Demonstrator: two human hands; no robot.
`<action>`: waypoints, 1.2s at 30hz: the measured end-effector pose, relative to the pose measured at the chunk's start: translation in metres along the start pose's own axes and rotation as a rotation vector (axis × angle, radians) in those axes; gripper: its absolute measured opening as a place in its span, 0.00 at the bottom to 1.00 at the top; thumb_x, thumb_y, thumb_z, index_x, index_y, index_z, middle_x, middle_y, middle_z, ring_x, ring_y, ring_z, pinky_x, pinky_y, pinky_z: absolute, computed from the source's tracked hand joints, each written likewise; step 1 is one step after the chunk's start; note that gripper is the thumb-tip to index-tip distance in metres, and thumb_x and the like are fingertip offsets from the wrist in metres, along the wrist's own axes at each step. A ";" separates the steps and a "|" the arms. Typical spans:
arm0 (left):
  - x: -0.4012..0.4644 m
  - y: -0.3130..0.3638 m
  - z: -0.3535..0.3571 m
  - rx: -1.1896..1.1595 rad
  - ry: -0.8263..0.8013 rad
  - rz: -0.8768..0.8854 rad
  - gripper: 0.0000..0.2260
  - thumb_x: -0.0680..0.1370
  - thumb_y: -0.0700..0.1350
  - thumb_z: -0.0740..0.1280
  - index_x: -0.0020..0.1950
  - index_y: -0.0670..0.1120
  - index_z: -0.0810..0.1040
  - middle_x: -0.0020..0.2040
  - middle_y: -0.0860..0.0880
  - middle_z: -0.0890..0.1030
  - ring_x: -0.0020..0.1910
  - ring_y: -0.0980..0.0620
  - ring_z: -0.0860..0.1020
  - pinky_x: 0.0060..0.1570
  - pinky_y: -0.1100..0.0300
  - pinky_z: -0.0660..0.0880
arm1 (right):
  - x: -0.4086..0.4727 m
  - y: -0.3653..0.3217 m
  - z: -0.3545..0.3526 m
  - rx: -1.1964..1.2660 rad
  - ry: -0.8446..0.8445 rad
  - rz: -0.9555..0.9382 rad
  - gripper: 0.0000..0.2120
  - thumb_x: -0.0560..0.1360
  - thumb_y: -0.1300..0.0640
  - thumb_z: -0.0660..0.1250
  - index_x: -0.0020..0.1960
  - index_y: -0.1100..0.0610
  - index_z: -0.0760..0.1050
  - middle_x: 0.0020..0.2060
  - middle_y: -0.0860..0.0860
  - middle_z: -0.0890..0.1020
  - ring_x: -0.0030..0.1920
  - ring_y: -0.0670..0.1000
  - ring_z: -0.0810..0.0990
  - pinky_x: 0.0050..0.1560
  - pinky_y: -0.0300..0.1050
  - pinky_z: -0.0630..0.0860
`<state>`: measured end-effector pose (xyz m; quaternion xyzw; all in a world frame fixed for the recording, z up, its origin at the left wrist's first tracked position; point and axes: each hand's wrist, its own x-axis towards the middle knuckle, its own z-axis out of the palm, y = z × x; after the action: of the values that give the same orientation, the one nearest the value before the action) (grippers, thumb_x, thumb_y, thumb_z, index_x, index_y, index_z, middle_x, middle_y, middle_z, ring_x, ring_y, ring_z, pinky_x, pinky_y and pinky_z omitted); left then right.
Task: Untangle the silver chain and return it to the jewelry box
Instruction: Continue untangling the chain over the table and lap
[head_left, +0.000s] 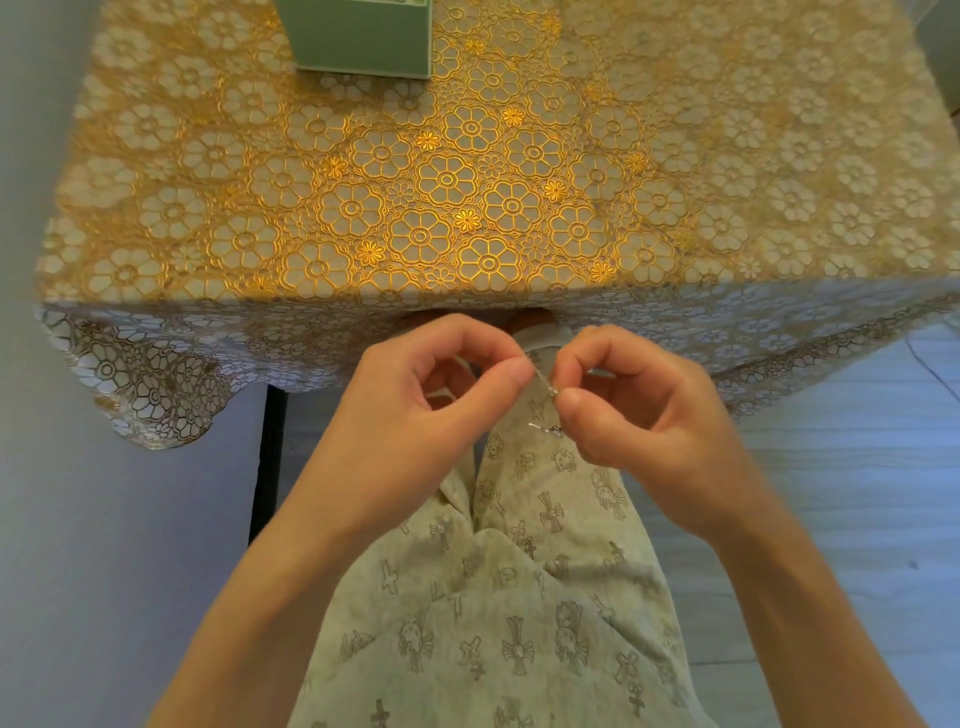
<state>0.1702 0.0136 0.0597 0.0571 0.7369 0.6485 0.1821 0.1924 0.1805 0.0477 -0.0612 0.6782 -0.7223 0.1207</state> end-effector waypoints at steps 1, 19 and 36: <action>0.000 0.001 0.001 -0.040 -0.019 -0.002 0.04 0.71 0.47 0.67 0.40 0.48 0.79 0.30 0.57 0.77 0.28 0.60 0.70 0.30 0.71 0.66 | 0.000 0.000 0.000 -0.007 0.008 0.000 0.03 0.69 0.56 0.63 0.39 0.56 0.72 0.29 0.40 0.73 0.27 0.39 0.70 0.29 0.30 0.65; 0.009 -0.001 -0.005 -0.526 0.232 -0.269 0.06 0.78 0.42 0.59 0.42 0.46 0.72 0.35 0.50 0.82 0.27 0.56 0.73 0.30 0.63 0.67 | 0.000 0.007 0.000 -0.142 0.056 0.042 0.04 0.69 0.54 0.64 0.39 0.55 0.73 0.35 0.54 0.76 0.28 0.43 0.68 0.29 0.36 0.64; -0.001 0.002 -0.006 -0.253 0.139 -0.047 0.04 0.73 0.45 0.66 0.38 0.49 0.75 0.29 0.53 0.76 0.25 0.54 0.71 0.25 0.67 0.67 | 0.007 0.012 0.001 -0.158 0.331 0.174 0.08 0.76 0.65 0.62 0.39 0.56 0.72 0.26 0.47 0.75 0.22 0.45 0.69 0.24 0.32 0.64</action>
<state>0.1687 0.0078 0.0622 -0.0286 0.6612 0.7342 0.1514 0.1872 0.1767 0.0355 0.1077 0.7460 -0.6540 0.0643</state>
